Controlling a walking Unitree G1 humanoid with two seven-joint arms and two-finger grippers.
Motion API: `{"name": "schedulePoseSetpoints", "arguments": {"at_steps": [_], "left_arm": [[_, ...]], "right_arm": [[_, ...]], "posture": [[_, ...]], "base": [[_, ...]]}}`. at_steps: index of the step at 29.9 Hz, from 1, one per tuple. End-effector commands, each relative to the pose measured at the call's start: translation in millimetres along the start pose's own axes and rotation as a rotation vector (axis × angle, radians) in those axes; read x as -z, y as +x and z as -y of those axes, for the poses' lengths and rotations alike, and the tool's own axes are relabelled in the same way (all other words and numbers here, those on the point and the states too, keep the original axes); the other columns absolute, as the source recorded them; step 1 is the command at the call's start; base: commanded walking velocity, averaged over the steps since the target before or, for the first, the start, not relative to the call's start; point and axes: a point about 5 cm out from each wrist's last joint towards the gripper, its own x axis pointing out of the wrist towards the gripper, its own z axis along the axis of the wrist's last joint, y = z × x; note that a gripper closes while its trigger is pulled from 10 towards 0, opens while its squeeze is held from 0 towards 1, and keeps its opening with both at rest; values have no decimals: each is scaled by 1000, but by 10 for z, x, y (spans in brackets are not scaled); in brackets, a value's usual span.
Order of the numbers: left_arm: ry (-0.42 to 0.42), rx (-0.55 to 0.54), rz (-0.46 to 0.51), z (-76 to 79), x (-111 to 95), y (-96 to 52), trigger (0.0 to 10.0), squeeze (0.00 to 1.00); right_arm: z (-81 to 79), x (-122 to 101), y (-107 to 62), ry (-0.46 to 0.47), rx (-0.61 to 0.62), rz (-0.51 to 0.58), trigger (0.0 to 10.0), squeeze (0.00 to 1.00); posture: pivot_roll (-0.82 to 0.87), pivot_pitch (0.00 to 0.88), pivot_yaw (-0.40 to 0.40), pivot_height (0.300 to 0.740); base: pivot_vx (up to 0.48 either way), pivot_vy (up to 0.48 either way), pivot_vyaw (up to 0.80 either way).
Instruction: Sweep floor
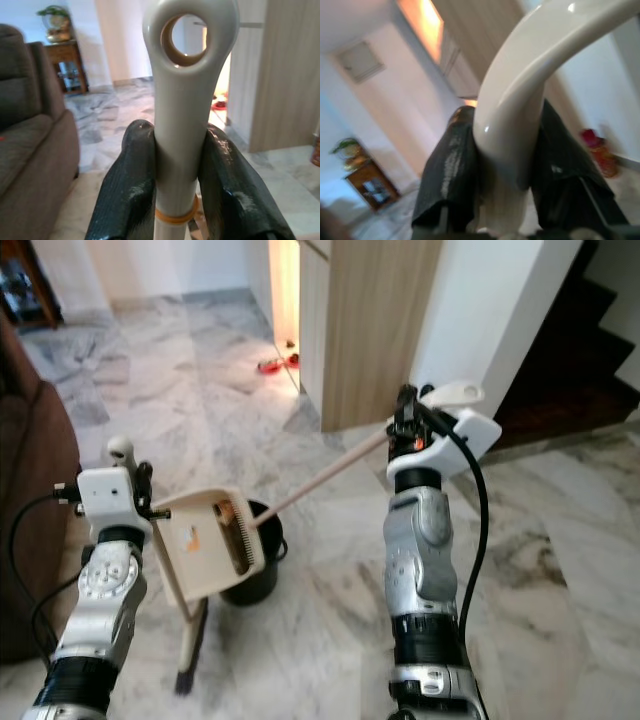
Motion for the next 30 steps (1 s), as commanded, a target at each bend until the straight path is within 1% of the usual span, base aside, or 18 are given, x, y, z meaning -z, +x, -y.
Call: {"name": "schedulePoseSetpoints", "arguments": {"at_steps": [1, 4, 10, 18, 24, 30], "left_arm": [[8, -28, 53, -94, -107, 50, 10000, 0], [6, -29, 55, -98, -109, 54, 10000, 0], [5, -30, 58, -103, -114, 58, 10000, 0], [4, -29, 60, -104, -117, 61, 10000, 0], [3, -29, 66, -106, -126, 61, 10000, 0], [2, -30, 67, -99, -129, 66, 10000, 0]], "right_arm": [[-183, -130, 59, 14, -64, 63, 10000, 0], [-191, -125, 61, 20, -67, 60, 10000, 0], [-201, -118, 61, 39, -72, 57, 10000, 0], [-211, -119, 60, 42, -77, 57, 10000, 0], [-237, -151, 63, 60, -88, 73, 10000, 0], [-302, -202, 79, 72, -121, 91, 10000, 0]], "posture": [[0, 0, -19, 740], [2, 0, -20, 740], [4, 0, -20, 740], [6, 0, -20, 740], [6, 0, -20, 740], [7, 0, -23, 740]], "base": [[352, 0, 800], [349, 0, 725], [349, 0, 0], [349, 0, 0], [349, 0, 0], [350, 0, 0]]}}
